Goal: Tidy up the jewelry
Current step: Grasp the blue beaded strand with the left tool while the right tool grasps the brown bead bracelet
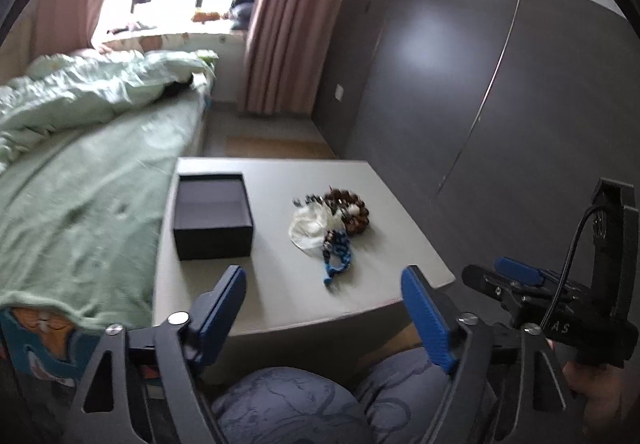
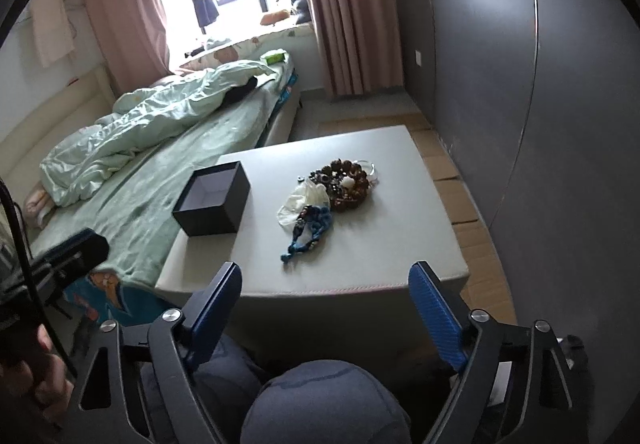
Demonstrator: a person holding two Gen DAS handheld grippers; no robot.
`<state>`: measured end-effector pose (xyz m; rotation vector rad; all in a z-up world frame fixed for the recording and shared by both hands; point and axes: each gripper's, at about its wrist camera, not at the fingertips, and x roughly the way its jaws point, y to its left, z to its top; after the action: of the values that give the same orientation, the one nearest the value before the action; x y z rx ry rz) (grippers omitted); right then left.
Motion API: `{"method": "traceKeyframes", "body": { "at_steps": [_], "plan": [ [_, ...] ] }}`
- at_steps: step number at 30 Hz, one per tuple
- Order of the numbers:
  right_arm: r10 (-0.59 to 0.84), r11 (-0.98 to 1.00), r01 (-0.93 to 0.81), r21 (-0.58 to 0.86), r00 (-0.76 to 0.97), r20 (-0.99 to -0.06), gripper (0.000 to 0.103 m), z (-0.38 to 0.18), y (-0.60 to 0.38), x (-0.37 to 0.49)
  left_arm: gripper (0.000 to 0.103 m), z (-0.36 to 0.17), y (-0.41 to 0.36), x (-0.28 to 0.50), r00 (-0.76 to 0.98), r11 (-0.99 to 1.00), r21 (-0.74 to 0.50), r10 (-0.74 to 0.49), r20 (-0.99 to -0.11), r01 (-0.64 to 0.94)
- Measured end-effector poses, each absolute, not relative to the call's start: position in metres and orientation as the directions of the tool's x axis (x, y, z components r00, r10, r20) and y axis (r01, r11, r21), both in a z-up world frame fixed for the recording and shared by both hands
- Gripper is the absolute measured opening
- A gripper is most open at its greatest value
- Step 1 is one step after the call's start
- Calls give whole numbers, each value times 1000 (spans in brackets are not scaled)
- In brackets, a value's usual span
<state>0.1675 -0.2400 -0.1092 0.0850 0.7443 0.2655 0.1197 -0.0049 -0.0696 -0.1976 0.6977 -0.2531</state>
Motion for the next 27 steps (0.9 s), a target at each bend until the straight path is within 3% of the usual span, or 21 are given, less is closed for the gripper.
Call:
{"method": "traceKeyframes", "body": {
  "at_steps": [14,27],
  "plan": [
    [264,963,-134,235,648,-714,78,-142,-258,248,58,-132,-33,220,564,925,-310,-380,-733,221],
    [260,960,-84,266,612,-747,77,-171,-268,291,40,-189,-56,290,421,934,-298,-355,-835,196]
  ]
}}
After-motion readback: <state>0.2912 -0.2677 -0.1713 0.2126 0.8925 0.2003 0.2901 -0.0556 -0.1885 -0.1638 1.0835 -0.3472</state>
